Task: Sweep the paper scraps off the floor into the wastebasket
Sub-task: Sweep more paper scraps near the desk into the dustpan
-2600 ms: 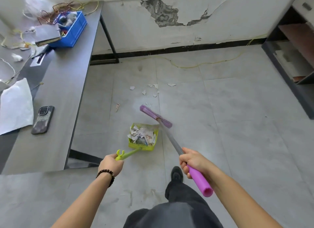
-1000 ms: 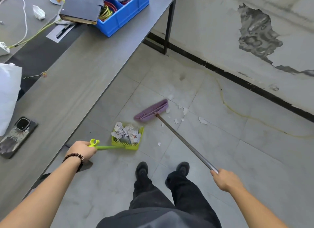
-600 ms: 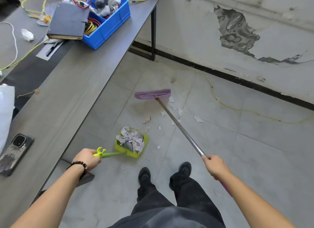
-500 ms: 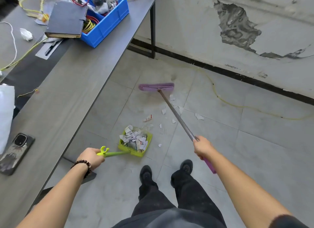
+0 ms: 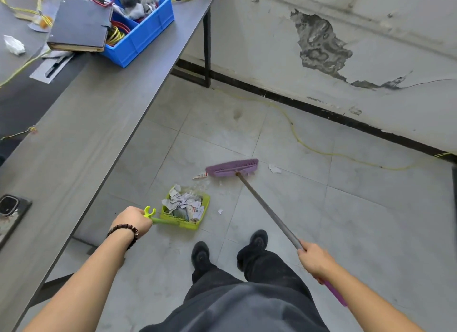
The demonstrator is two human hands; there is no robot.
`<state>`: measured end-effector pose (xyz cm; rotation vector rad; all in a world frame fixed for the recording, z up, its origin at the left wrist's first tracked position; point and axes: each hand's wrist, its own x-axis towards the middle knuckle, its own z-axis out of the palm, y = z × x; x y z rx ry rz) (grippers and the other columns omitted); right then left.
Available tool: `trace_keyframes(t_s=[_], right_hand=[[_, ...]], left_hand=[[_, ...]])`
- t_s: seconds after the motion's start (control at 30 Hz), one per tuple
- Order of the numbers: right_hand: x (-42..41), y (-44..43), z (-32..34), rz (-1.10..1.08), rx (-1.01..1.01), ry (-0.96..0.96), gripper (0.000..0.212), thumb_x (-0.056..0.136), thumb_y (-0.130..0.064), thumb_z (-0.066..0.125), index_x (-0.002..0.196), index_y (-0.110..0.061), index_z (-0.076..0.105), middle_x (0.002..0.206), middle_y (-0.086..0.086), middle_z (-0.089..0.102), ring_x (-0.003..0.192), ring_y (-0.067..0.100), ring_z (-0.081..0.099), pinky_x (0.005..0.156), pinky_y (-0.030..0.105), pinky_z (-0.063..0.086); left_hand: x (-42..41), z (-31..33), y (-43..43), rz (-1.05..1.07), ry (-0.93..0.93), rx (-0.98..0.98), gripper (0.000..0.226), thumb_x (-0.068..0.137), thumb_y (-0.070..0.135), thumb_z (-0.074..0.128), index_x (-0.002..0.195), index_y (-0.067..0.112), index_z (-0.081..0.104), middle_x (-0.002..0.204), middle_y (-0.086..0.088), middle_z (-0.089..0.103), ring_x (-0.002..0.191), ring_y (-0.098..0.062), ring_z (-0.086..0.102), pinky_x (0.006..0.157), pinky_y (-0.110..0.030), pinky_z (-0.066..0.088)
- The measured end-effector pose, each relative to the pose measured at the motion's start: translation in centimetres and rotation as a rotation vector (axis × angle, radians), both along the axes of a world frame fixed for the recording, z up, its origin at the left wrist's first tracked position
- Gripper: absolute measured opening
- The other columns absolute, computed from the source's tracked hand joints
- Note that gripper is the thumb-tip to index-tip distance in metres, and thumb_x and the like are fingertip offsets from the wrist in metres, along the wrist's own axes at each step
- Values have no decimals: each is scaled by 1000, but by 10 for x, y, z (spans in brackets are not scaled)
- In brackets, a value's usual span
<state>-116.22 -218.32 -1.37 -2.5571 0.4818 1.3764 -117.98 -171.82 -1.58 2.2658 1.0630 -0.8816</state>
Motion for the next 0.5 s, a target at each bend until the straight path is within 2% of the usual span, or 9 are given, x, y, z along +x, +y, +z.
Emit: trace_keyframes(t_s=[0.07, 0.13, 0.3, 0.4, 0.5], right_hand=[[-2, -7, 21, -51, 33, -12, 32, 95, -25, 36, 120, -21, 56, 71, 8, 54, 47, 25, 49, 39, 25, 43], [-2, -4, 39, -50, 82, -43, 32, 97, -24, 37, 121, -22, 57, 66, 7, 51, 45, 24, 49, 36, 23, 43], [21, 35, 31, 54, 90, -160, 37, 99, -30, 33, 130, -26, 53, 82, 10, 62, 49, 24, 55, 37, 25, 45], [41, 74, 13, 128, 80, -177, 31, 99, -30, 30, 118, -20, 53, 92, 13, 61, 62, 30, 57, 52, 34, 55], [51, 101, 5, 218, 46, -148, 32, 100, -27, 32, 122, -18, 53, 97, 10, 52, 79, 30, 50, 67, 33, 47]], left_hand=[[0, 3, 3, 3, 6, -8, 15, 81, 20, 58, 77, 15, 71, 60, -6, 60, 52, -26, 53, 54, -22, 44], [-2, 4, 9, -10, 5, -8, 17, 79, 20, 57, 80, 13, 72, 58, -5, 59, 49, -25, 51, 51, -20, 43], [-15, 13, 20, -26, 21, -27, 17, 81, 27, 58, 77, 18, 71, 59, -4, 59, 49, -23, 52, 52, -20, 41], [-23, 10, 15, -26, 10, -22, 17, 81, 24, 57, 77, 17, 71, 58, -2, 59, 47, -23, 50, 50, -19, 40], [-28, 5, 11, -21, 9, -36, 17, 81, 19, 55, 77, 19, 72, 58, -2, 58, 48, -23, 49, 48, -18, 38]])
